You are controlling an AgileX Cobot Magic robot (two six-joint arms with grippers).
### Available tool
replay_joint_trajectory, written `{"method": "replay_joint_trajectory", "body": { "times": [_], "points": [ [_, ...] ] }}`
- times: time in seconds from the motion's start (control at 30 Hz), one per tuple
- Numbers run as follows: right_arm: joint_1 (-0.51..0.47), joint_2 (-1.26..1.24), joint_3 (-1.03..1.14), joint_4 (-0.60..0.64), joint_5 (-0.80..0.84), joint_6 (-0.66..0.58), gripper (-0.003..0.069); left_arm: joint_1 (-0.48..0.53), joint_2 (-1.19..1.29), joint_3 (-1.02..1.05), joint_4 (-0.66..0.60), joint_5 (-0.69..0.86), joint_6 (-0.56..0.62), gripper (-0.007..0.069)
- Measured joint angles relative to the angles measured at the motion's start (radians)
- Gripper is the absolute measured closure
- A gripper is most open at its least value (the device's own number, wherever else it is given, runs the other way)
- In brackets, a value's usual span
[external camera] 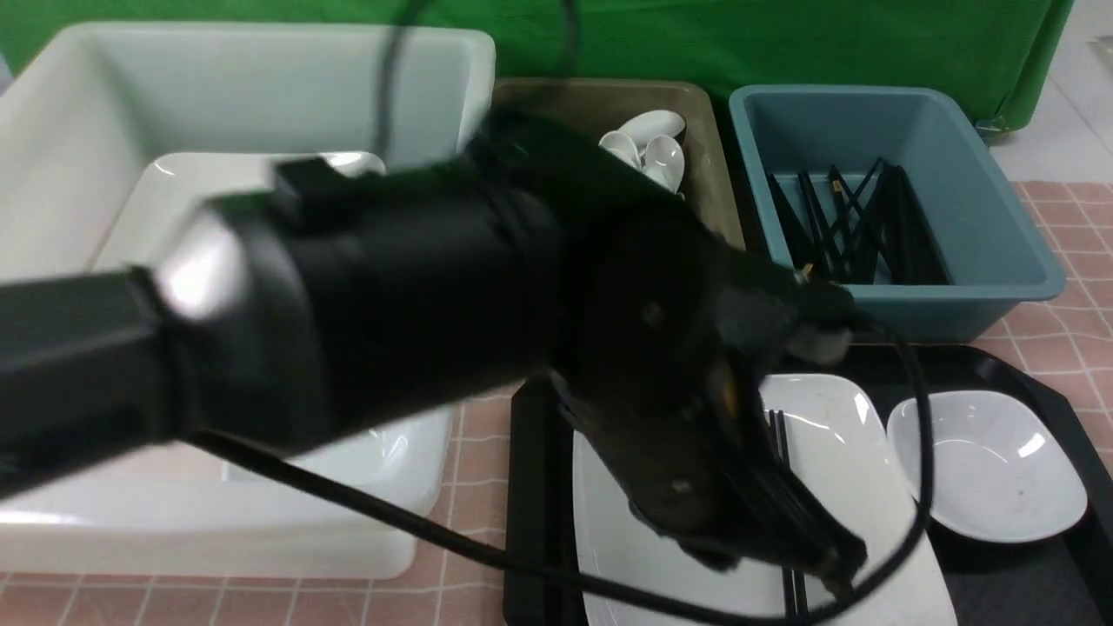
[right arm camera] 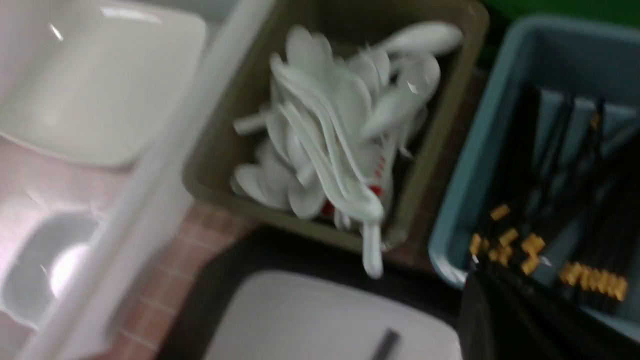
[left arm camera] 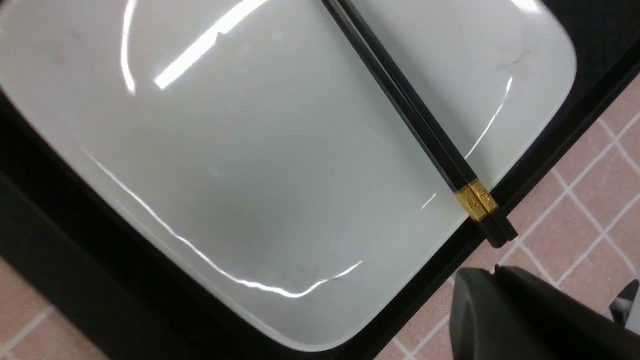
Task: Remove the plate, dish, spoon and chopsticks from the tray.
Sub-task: Use the left arm to grab a pair of chopsticks from the plate
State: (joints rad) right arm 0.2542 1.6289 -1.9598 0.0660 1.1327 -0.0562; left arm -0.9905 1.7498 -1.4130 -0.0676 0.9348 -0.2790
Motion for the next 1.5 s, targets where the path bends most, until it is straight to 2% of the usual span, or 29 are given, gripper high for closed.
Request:
{"method": "replay_joint_trajectory", "body": {
  "times": [0.13,0.2,0.27,0.3,0.33,0.43,0.57,0.7,0.8,0.9,0.93,0.97,1.0,1.03,1.07,1.4,1.47,1.5],
  "points": [
    [-0.008,-0.214,0.306,-0.112,0.000,0.019,0.0606,-0.042,0.107,-0.052,0.001,-0.013,-0.042,0.0474],
    [-0.024,-0.324,0.471,-0.155,0.000,0.026,0.0594,-0.049,0.175,-0.110,0.002,-0.020,-0.048,0.0387],
    [-0.033,-0.370,0.530,-0.165,0.000,0.027,0.0588,-0.050,0.201,-0.135,0.002,-0.022,-0.050,0.0344],
    [-0.052,-0.451,0.619,-0.177,0.000,0.031,0.0573,-0.050,0.241,-0.174,0.002,-0.024,-0.053,0.0270],
    [-0.052,-0.451,0.627,-0.177,0.000,0.032,0.0572,-0.050,0.251,-0.184,0.002,-0.024,-0.053,0.0263],
    [-0.064,-0.568,0.740,-0.180,0.000,0.045,0.0545,-0.050,0.326,-0.257,0.019,-0.025,-0.065,0.0152],
    [-0.067,-0.658,0.777,-0.180,0.000,0.046,0.0536,-0.046,0.397,-0.297,0.076,-0.006,-0.123,0.0113],
    [-0.067,-0.701,0.781,-0.180,-0.001,0.046,0.0531,-0.035,0.438,-0.306,0.090,0.005,-0.154,0.0118],
    [-0.067,-0.721,0.781,-0.180,-0.001,0.046,0.0528,-0.031,0.450,-0.308,0.091,0.005,-0.166,0.0150],
    [-0.067,-0.728,0.781,-0.180,-0.001,0.046,0.0520,-0.031,0.451,-0.308,0.095,0.009,-0.169,0.0266],
    [-0.067,-0.728,0.781,-0.180,-0.001,0.046,0.0519,-0.031,0.451,-0.308,0.095,0.009,-0.169,0.0266],
    [-0.067,-0.728,0.781,-0.180,-0.001,0.046,0.0516,-0.031,0.451,-0.308,0.095,0.014,-0.170,0.0340],
    [-0.067,-0.728,0.781,-0.180,-0.001,0.046,0.0516,-0.031,0.451,-0.308,0.095,0.017,-0.170,0.0377],
    [-0.067,-0.728,0.781,-0.180,-0.001,0.046,0.0513,-0.031,0.451,-0.308,0.095,0.022,-0.170,0.0470],
    [-0.067,-0.728,0.781,-0.180,-0.001,0.046,0.0512,-0.031,0.451,-0.308,0.095,0.027,-0.171,0.0529],
    [-0.068,-0.729,0.781,-0.180,0.000,0.032,0.0499,-0.031,0.375,-0.308,0.110,0.034,-0.134,0.0541],
    [-0.068,-0.737,0.781,-0.180,0.000,0.031,0.0498,-0.031,0.291,-0.308,0.159,-0.070,-0.129,0.0541],
    [-0.068,-0.738,0.781,-0.180,0.000,0.031,0.0498,-0.031,0.284,-0.308,0.165,-0.070,-0.129,0.0541]
  ]
}}
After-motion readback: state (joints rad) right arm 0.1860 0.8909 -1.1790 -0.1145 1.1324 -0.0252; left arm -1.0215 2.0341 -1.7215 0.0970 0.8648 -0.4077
